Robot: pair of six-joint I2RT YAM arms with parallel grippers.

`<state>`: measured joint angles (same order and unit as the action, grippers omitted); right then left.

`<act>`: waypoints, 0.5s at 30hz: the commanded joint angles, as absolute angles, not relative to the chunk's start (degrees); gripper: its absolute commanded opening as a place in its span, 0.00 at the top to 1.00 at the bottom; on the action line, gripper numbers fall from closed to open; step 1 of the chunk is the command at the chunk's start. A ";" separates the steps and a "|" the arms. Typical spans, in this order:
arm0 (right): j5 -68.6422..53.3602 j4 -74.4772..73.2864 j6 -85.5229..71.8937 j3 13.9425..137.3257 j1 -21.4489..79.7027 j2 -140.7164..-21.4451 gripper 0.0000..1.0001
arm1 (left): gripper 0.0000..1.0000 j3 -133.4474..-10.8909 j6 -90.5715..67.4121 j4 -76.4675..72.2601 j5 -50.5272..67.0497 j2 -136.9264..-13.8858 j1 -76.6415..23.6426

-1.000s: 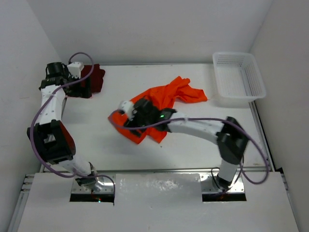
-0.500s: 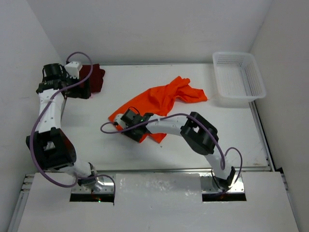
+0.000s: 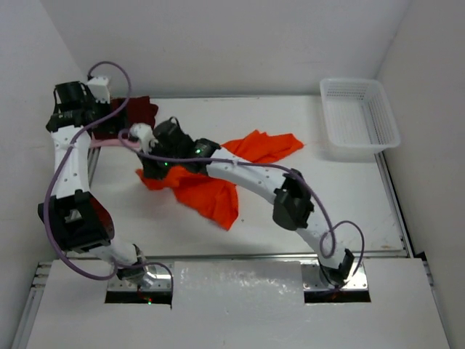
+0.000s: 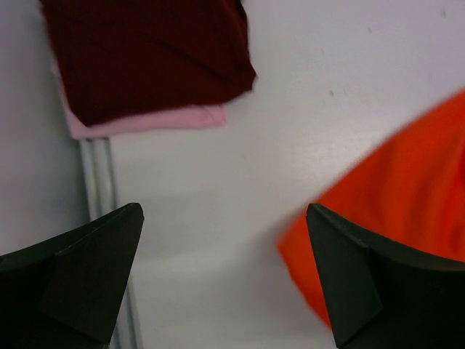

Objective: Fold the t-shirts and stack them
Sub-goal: Move the tshirt to the center of the board

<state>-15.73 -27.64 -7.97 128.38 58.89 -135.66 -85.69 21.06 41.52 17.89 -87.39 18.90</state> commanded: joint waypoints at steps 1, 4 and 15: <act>-22.11 2.08 -26.25 124.95 53.39 -118.97 1.00 | 0.06 -94.89 16.71 36.39 14.60 -87.97 21.79; -8.50 2.48 -34.53 124.10 42.77 -113.05 1.00 | 0.06 -100.87 14.77 35.77 13.01 -89.03 22.76; 7.65 -8.11 -37.53 82.13 20.22 -91.43 1.00 | 0.08 -113.74 20.37 45.08 18.47 -96.24 11.45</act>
